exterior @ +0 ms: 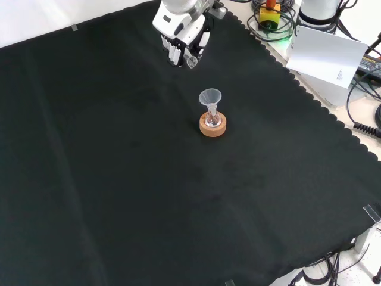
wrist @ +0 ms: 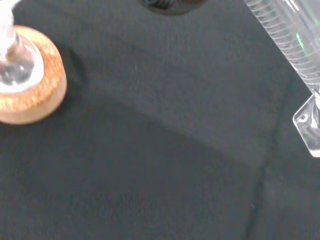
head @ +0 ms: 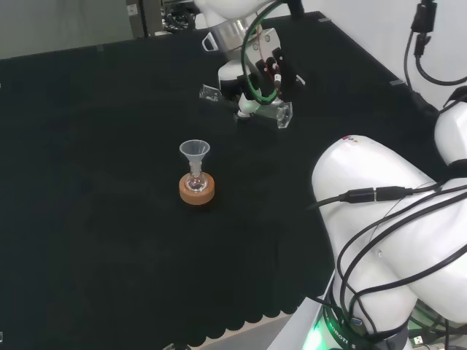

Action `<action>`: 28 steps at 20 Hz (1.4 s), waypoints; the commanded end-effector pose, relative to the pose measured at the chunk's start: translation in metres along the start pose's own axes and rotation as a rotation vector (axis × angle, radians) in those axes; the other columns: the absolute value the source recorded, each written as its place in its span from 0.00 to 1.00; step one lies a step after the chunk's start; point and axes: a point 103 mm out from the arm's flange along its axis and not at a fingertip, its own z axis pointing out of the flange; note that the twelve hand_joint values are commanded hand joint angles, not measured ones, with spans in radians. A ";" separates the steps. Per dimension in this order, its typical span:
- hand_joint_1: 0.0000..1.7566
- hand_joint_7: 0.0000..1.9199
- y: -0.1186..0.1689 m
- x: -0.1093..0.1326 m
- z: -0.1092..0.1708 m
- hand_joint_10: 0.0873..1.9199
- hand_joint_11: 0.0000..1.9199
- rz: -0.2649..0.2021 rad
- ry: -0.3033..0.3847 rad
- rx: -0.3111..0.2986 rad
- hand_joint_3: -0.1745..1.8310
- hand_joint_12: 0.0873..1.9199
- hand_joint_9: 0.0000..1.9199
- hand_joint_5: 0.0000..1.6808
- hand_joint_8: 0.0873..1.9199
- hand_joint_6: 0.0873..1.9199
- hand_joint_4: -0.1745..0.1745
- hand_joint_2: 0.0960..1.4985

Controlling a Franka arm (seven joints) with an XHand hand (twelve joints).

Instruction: Put the graduated cylinder back on the table.

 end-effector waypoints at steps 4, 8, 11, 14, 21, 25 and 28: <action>0.72 0.54 0.010 -0.011 0.010 0.00 0.68 -0.025 0.166 -0.147 0.09 0.33 0.78 0.59 0.48 0.49 0.00 0.72; 0.72 0.54 0.021 -0.029 0.016 0.00 0.68 -0.054 0.289 -0.228 0.09 0.33 0.78 0.59 0.48 0.49 0.00 0.72; 0.72 0.54 0.032 -0.039 0.018 0.00 0.68 -0.076 0.373 -0.306 0.09 0.33 0.78 0.59 0.48 0.49 0.00 0.72; 0.72 0.54 0.047 -0.049 0.019 0.00 0.67 -0.082 0.469 -0.356 0.09 0.33 0.78 0.59 0.48 0.49 0.00 0.72; 0.72 0.53 0.086 -0.063 0.022 0.00 0.67 -0.119 0.559 -0.459 0.09 0.33 0.78 0.59 0.48 0.49 0.00 0.72; 0.72 0.53 0.104 -0.068 0.029 0.00 0.67 -0.132 0.607 -0.543 0.09 0.33 0.78 0.59 0.48 0.49 0.00 0.72; 0.72 0.53 0.116 -0.071 0.033 0.00 0.67 -0.156 0.646 -0.588 0.09 0.33 0.78 0.59 0.48 0.49 0.00 0.72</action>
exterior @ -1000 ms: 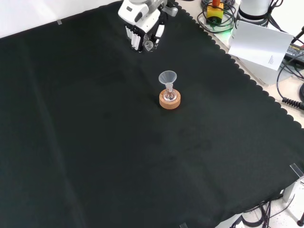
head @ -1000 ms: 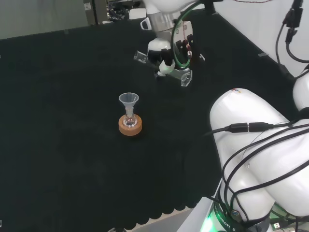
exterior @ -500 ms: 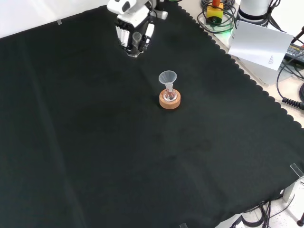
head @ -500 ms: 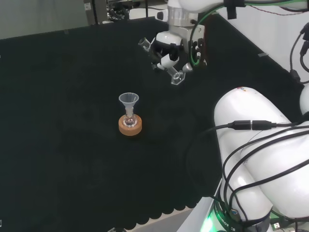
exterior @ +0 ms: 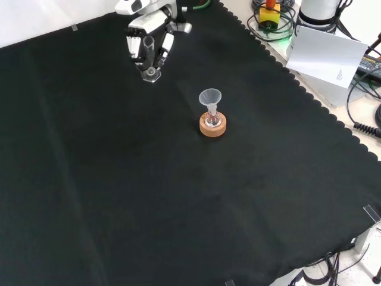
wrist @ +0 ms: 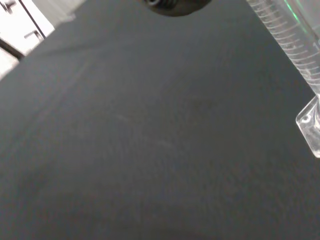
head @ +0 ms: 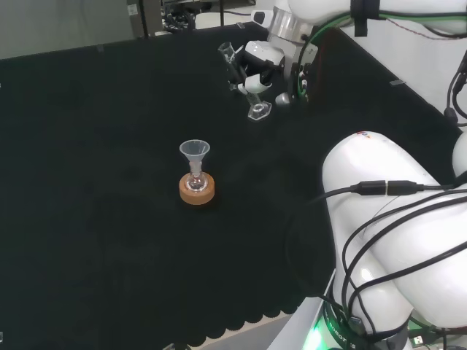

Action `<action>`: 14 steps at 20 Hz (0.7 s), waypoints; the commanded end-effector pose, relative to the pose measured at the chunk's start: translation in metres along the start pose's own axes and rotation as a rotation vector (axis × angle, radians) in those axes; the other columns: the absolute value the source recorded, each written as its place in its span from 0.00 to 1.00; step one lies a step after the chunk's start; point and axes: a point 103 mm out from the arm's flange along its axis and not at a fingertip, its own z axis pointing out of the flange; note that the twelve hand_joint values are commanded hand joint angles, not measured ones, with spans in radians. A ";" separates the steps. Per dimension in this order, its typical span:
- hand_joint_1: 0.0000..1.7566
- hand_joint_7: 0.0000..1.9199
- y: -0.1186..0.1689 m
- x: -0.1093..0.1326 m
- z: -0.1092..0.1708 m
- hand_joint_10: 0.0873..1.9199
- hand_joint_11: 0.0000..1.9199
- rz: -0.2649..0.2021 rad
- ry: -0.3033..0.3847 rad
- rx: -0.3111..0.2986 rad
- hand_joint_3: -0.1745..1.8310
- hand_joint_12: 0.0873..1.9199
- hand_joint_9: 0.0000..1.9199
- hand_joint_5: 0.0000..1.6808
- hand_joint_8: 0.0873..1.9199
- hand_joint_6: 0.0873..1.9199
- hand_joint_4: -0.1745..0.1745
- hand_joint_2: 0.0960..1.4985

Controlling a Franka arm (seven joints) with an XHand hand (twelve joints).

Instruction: Put the graduated cylinder back on the table.

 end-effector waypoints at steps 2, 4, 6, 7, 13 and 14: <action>0.72 0.53 0.028 -0.021 0.021 0.00 0.67 -0.063 0.122 -0.127 0.09 0.33 0.78 0.59 0.48 0.49 0.00 0.72; 0.72 0.53 0.034 -0.027 0.026 0.00 0.67 -0.066 0.150 -0.149 0.09 0.33 0.78 0.59 0.48 0.49 0.00 0.72; 0.72 0.53 0.039 -0.031 0.030 0.00 0.67 -0.060 0.175 -0.170 0.09 0.33 0.78 0.59 0.48 0.50 0.00 0.72; 0.72 0.53 0.042 -0.033 0.032 0.00 0.67 -0.061 0.189 -0.178 0.09 0.33 0.78 0.59 0.48 0.50 0.00 0.72; 0.72 0.53 0.057 -0.047 0.050 0.00 0.67 -0.059 0.247 -0.212 0.09 0.33 0.78 0.59 0.49 0.50 0.00 0.72; 0.72 0.53 0.059 -0.049 0.053 0.00 0.67 -0.059 0.250 -0.218 0.09 0.33 0.77 0.59 0.49 0.50 0.00 0.72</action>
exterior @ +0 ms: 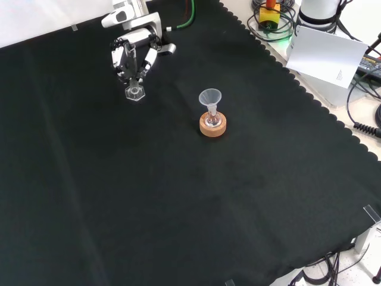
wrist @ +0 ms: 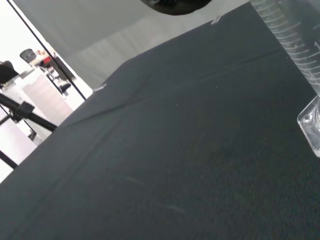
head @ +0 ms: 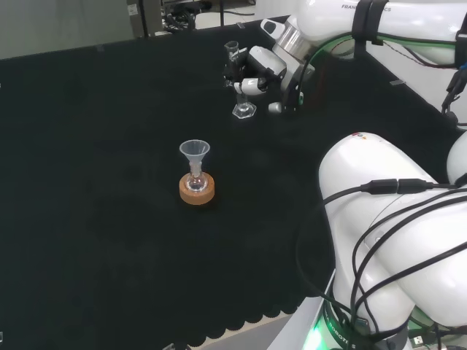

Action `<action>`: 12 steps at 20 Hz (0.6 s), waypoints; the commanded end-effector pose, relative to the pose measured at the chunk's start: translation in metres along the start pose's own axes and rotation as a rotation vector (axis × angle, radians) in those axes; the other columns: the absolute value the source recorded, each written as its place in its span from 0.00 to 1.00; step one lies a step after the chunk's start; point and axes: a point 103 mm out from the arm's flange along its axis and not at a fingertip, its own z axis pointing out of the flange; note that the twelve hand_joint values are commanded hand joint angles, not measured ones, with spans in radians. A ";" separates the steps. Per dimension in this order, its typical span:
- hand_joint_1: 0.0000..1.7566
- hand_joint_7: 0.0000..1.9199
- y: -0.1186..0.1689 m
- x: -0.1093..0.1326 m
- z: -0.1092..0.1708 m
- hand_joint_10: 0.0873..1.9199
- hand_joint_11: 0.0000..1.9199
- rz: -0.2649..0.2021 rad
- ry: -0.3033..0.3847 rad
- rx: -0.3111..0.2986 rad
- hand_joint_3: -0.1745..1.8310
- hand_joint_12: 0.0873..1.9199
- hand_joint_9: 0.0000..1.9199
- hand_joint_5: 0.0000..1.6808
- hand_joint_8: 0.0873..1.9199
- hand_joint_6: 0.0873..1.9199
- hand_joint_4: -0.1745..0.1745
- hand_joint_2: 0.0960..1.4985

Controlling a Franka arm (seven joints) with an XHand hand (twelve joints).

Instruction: Put the graduated cylinder back on the table.

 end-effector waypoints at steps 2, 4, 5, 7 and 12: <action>0.72 0.53 0.015 -0.019 0.023 0.00 0.67 -0.005 0.054 -0.046 0.09 0.33 0.77 0.59 0.49 0.50 0.00 0.72; 0.72 0.53 0.019 -0.023 0.028 0.00 0.67 -0.002 0.063 -0.060 0.09 0.33 0.77 0.59 0.49 0.50 0.00 0.72; 0.72 0.53 0.021 -0.025 0.030 0.00 0.67 -0.003 0.068 -0.066 0.09 0.33 0.77 0.59 0.49 0.50 0.00 0.72; 0.72 0.53 0.025 -0.028 0.032 0.00 0.67 -0.001 0.075 -0.070 0.09 0.33 0.77 0.59 0.49 0.50 0.00 0.72; 0.72 0.53 0.031 -0.036 0.038 0.00 0.66 0.003 0.095 -0.068 0.09 0.34 0.77 0.58 0.49 0.50 0.00 0.72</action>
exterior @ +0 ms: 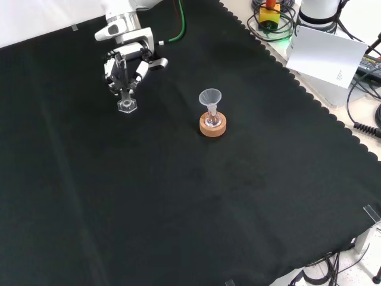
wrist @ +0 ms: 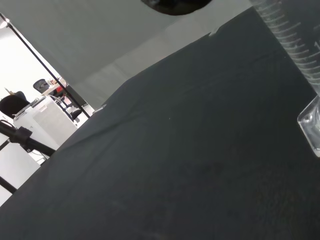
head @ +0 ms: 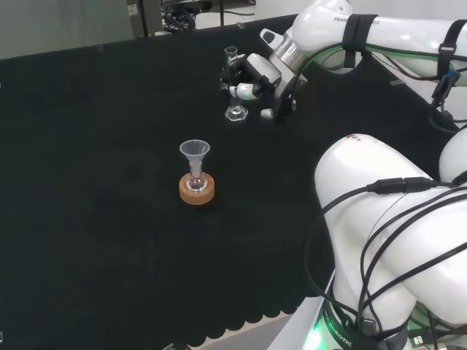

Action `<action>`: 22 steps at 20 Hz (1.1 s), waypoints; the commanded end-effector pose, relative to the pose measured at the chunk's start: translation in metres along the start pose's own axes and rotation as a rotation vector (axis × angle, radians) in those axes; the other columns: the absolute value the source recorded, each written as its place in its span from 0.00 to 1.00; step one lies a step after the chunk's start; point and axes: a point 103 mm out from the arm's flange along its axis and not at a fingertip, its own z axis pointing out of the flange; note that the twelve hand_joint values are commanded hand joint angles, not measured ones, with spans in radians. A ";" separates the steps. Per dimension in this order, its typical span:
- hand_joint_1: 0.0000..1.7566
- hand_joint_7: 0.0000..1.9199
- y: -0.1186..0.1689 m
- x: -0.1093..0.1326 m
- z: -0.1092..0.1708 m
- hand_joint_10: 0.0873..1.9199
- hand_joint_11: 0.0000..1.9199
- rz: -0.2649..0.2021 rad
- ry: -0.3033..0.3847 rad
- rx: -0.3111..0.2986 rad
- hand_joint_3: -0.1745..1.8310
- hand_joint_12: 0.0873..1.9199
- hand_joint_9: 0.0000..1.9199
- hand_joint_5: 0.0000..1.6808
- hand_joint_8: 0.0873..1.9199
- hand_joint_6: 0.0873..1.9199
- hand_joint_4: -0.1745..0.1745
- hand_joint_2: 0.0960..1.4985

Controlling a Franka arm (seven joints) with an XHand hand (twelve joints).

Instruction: Put the graduated cylinder back on the table.

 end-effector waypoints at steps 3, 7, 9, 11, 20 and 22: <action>0.72 0.53 0.009 -0.011 0.012 0.00 0.66 -0.002 0.037 -0.002 0.09 0.34 0.77 0.58 0.49 0.50 0.00 0.72; 0.72 0.53 0.010 -0.013 0.016 0.00 0.66 -0.004 0.044 0.010 0.09 0.34 0.77 0.58 0.49 0.50 0.00 0.72; 0.72 0.53 0.010 -0.015 0.019 0.00 0.66 -0.003 0.047 0.019 0.09 0.34 0.77 0.58 0.49 0.50 0.00 0.72; 0.72 0.53 0.009 -0.017 0.020 0.00 0.66 -0.001 0.047 0.025 0.09 0.34 0.77 0.58 0.49 0.50 0.00 0.72; 0.72 0.52 0.007 -0.020 0.021 0.00 0.66 -0.003 0.064 0.048 0.09 0.34 0.77 0.57 0.50 0.51 0.00 0.73; 0.72 0.51 0.006 -0.021 0.020 0.00 0.65 -0.006 0.077 0.059 0.09 0.35 0.76 0.57 0.51 0.52 0.00 0.73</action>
